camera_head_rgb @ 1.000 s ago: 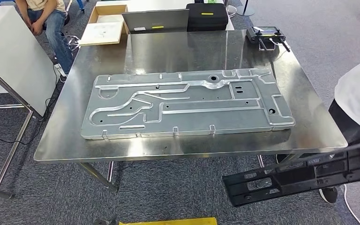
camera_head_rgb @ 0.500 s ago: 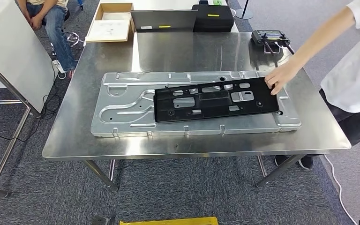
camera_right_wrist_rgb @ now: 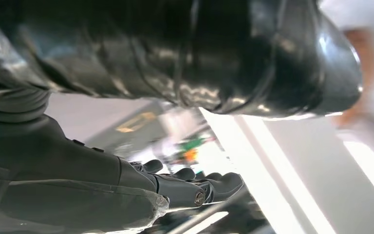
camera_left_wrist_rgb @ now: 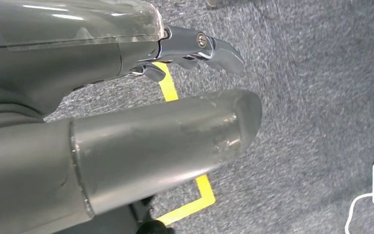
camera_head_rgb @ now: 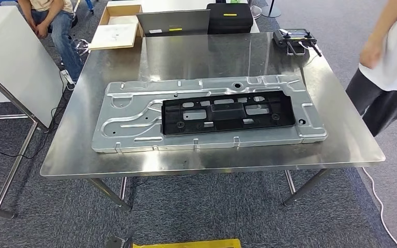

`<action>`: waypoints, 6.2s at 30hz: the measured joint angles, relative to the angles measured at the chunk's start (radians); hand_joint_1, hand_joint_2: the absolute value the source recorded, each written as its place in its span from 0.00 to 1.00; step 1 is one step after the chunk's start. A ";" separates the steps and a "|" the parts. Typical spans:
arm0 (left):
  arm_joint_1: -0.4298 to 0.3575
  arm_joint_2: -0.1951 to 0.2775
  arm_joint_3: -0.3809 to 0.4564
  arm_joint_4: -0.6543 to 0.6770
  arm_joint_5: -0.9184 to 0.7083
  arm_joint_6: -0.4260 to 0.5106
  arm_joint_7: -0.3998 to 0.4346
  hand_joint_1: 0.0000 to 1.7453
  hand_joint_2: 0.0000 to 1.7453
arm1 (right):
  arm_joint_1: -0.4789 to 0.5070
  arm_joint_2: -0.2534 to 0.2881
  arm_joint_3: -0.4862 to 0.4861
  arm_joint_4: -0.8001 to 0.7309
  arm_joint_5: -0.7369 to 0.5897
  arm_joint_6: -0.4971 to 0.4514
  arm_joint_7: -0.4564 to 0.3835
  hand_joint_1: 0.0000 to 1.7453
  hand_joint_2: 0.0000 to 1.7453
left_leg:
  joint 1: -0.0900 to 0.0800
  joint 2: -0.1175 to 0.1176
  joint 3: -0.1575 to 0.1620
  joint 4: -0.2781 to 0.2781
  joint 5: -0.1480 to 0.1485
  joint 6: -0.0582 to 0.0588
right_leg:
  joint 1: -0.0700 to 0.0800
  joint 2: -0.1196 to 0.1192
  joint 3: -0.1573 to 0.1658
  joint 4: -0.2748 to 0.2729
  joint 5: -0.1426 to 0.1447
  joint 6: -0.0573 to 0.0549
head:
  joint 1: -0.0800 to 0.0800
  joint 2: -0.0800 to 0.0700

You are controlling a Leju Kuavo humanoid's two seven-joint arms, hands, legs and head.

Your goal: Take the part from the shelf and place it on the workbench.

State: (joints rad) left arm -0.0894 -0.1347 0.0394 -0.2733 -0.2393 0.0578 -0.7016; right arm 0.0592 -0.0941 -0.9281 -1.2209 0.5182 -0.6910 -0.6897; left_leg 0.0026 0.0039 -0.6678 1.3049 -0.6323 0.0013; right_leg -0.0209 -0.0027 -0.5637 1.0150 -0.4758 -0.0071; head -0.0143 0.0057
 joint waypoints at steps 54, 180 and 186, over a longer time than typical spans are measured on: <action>-0.054 -0.010 -0.012 0.036 -0.118 -0.069 0.001 0.00 0.00 | -0.364 -0.487 0.581 -0.008 0.097 0.449 0.103 0.00 0.00 | -0.010 -0.002 0.098 -0.281 0.161 0.033 | -0.011 0.004 -0.039 0.025 0.013 0.046 | 0.000 0.000; -0.023 -0.039 0.212 0.041 -0.145 0.193 0.071 0.00 0.00 | -0.150 0.082 -0.071 0.981 0.097 0.467 0.311 0.00 1.00 | -0.003 0.001 0.042 -0.215 0.131 0.001 | 0.000 -0.001 0.035 0.002 -0.030 0.000 | 0.001 0.000; -0.025 -0.039 0.212 0.042 -0.155 0.194 0.079 0.00 0.00 | -0.150 0.087 -0.071 0.982 0.093 0.505 0.314 0.00 1.00 | 0.001 0.000 0.058 -0.046 0.055 -0.004 | 0.008 -0.003 -0.048 0.012 0.026 -0.005 | 0.000 0.000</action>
State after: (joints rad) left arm -0.1144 -0.1738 0.2513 -0.2316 -0.3947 0.2523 -0.6222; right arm -0.0909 -0.0076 -0.9995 -0.2385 0.6108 -0.1863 -0.3760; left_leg 0.0039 0.0043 -0.6096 1.2589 -0.5771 -0.0028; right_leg -0.0131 -0.0053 -0.6115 1.0268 -0.4496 -0.0124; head -0.0138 0.0057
